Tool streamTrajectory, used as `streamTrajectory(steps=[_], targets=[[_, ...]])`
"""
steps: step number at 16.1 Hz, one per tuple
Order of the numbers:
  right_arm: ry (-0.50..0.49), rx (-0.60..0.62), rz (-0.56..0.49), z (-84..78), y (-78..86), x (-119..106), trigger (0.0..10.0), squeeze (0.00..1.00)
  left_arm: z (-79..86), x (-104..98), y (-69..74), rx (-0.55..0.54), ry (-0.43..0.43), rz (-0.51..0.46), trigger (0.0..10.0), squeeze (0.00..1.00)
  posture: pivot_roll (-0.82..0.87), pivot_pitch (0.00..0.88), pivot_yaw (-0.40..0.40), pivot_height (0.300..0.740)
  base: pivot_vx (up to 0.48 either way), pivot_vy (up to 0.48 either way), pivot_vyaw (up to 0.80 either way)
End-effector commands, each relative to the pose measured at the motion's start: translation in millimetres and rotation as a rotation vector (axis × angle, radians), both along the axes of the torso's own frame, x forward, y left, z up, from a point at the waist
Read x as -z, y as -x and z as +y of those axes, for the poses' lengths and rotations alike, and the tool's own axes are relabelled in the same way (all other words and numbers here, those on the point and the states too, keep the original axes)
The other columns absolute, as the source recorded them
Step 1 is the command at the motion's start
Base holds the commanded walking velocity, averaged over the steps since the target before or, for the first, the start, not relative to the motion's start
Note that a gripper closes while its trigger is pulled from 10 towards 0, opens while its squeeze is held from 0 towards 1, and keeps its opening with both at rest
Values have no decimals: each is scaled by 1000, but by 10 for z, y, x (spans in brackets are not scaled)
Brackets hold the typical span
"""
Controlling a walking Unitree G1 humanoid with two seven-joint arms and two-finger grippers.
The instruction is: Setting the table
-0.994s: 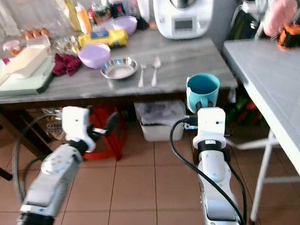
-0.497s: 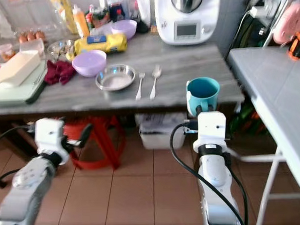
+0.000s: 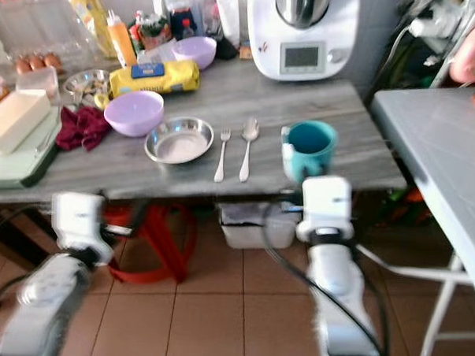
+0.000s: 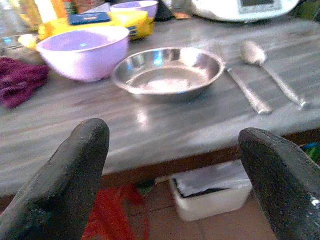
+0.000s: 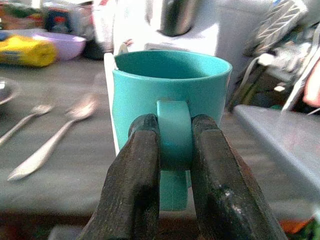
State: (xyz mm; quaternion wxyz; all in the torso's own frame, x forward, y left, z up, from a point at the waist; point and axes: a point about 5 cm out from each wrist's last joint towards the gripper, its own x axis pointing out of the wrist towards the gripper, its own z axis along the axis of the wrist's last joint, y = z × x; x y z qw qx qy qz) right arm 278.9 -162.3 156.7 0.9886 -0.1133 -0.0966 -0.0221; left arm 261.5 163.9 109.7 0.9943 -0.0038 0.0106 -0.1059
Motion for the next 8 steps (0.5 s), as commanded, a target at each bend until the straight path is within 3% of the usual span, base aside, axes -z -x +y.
streamTrajectory(steps=[1, 8], targets=[[-13, -20, -39, 70, 0, -92, 10000, 0, 86, -48, -9, -22, -15, -10, 10000, 0, -85, 108, 82, 740, 382, 0, 0], [-10, -30, -41, 81, -4, -107, 10000, 0, 50, -58, -7, -4, -11, -7, 10000, 0, -82, 111, 80, 740, 393, 0, 0]])
